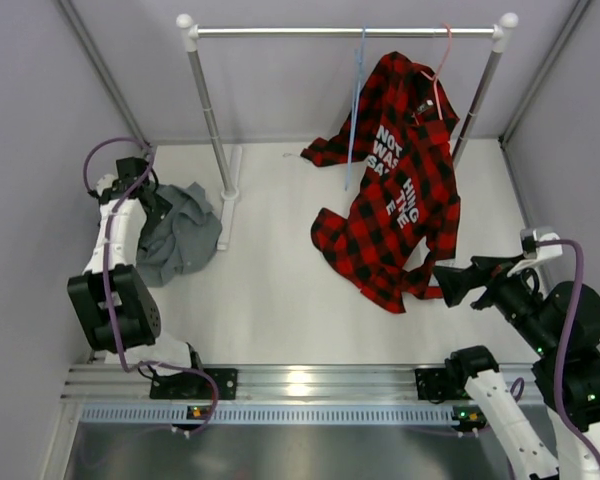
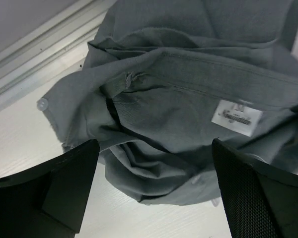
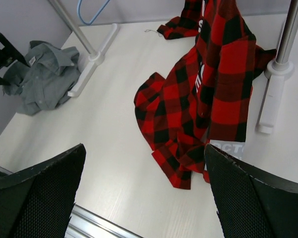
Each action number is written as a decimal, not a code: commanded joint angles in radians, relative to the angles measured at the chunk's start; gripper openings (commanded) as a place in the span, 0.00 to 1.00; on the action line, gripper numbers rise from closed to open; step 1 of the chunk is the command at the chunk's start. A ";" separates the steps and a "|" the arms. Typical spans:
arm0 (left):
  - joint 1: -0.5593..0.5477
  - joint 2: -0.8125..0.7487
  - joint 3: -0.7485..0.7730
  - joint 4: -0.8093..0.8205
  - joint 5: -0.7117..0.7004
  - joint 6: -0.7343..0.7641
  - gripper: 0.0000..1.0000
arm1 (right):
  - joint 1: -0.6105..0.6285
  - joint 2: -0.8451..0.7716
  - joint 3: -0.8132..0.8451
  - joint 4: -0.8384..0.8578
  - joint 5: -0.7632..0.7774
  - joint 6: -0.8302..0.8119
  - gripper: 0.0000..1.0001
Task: Place the shirt on the hanger
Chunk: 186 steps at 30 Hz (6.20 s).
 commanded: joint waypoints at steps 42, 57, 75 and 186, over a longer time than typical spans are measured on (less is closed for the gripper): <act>-0.844 -0.614 -0.476 0.303 0.377 0.188 0.00 | 0.015 0.023 -0.133 0.248 -0.166 0.053 0.99; -0.870 -0.688 -0.411 0.059 0.146 0.241 0.87 | 0.014 0.200 -0.303 0.461 -0.358 0.065 0.99; -0.892 -0.488 -0.346 0.188 0.391 0.278 0.03 | 0.015 0.299 -0.193 0.454 -0.408 0.073 0.99; -0.933 -0.888 -0.431 -0.020 -0.594 -0.101 0.00 | 1.287 0.612 -0.165 0.528 0.584 0.058 0.86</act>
